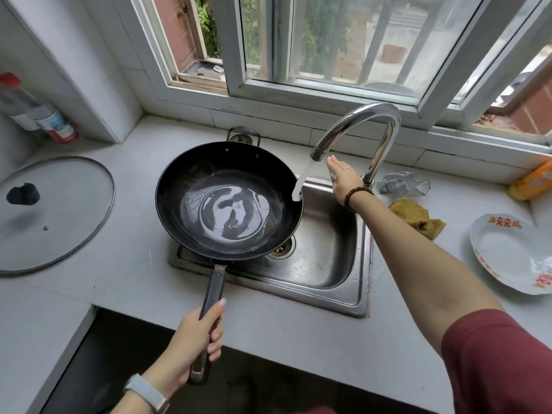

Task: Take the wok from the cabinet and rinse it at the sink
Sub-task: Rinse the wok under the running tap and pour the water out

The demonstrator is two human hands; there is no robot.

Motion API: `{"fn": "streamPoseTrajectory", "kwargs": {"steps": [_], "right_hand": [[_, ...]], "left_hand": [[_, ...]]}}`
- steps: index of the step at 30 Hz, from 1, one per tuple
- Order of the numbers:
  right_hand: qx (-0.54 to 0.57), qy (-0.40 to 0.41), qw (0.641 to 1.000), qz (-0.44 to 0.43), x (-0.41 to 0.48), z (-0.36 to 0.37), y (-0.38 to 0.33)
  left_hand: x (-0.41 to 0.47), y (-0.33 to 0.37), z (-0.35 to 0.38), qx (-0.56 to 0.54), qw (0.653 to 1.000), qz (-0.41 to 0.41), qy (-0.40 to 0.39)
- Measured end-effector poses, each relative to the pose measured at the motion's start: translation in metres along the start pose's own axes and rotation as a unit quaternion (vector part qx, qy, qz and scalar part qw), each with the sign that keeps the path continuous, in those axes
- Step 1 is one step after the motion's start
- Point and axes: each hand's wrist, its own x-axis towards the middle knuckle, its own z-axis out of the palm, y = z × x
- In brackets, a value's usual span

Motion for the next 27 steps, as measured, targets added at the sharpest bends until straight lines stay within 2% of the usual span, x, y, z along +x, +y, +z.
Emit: {"fn": "streamPoseTrajectory", "kwargs": {"steps": [21, 24, 27], "right_hand": [[-0.049, -0.067, 0.996, 0.02, 0.013, -0.005, -0.008], [-0.024, -0.055, 0.998, 0.027, 0.003, -0.007, -0.014], [0.063, 0.001, 0.997, 0.04, -0.023, -0.007, -0.028]], "left_hand": [[-0.001, 0.001, -0.004, -0.017, 1.0, 0.015, -0.003], [-0.001, 0.001, -0.004, -0.019, 1.0, 0.017, -0.007], [-0.002, 0.002, -0.005, -0.007, 1.0, 0.02, -0.005]]}}
